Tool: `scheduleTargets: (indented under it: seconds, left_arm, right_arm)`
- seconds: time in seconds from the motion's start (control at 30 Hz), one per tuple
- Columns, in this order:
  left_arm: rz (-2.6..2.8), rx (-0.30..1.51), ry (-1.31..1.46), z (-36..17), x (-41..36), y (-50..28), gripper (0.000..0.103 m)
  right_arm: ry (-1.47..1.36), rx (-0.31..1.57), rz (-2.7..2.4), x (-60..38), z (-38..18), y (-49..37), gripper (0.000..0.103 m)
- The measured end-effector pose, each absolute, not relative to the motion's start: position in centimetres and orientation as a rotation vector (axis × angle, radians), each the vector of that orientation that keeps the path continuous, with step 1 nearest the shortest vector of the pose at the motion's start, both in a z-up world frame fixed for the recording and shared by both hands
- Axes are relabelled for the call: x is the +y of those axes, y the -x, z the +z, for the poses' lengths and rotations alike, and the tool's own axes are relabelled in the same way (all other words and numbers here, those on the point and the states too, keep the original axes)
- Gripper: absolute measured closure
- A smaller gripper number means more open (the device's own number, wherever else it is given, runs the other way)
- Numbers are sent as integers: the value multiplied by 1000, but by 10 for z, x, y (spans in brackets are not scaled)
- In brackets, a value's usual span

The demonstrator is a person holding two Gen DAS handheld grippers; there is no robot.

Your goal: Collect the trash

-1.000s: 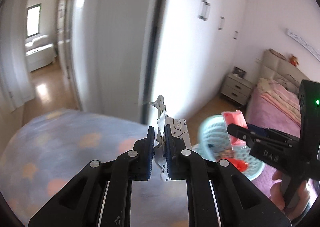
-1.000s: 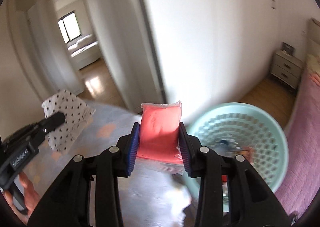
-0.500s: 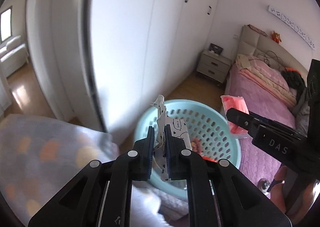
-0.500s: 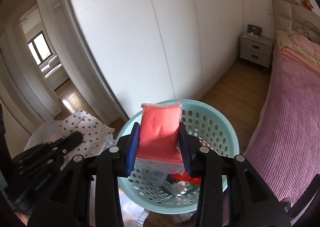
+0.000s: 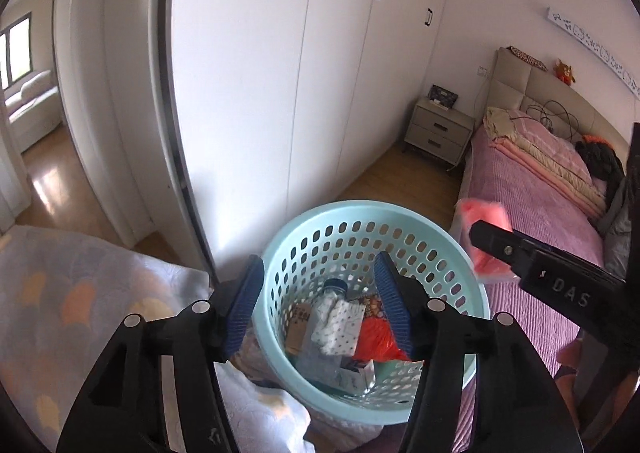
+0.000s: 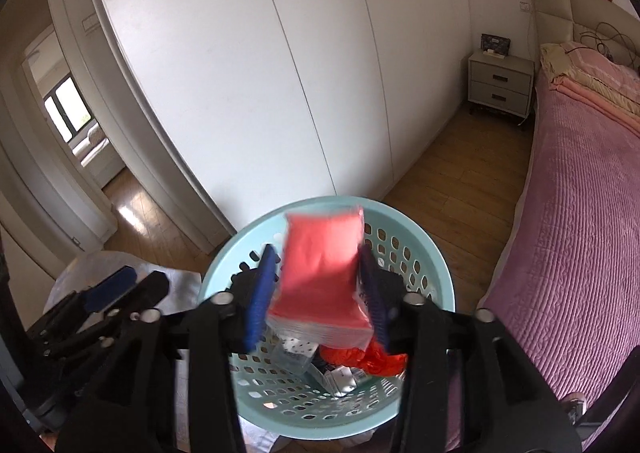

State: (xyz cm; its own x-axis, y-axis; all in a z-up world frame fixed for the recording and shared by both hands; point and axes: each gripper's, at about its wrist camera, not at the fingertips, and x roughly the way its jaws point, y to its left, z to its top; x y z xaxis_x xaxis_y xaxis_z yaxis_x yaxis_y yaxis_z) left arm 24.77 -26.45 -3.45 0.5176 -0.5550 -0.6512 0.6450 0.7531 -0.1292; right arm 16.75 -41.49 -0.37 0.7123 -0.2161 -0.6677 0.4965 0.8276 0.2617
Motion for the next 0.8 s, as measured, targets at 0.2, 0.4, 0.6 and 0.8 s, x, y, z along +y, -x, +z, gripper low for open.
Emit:
scheduleTargets:
  seconds: [0.2,0.4,0.6,0.8]
  left_arm:
    - [-678,682,-105,-19,-244,-232,28]
    - [-604,579,-97,6,-217,-198,15]
    - [-576,531,-78,13,-185,-157,14]
    - [-490,507,-83,11,-154,-132,9]
  right_arm:
    - [-455,633,-411,-412,3,-149,44]
    - [-376,571,-400,-386,17,-120,44]
    - [-277,517,-380,-356,22,-93,44]
    - [-169,412,-388,-327,31,-65,44]
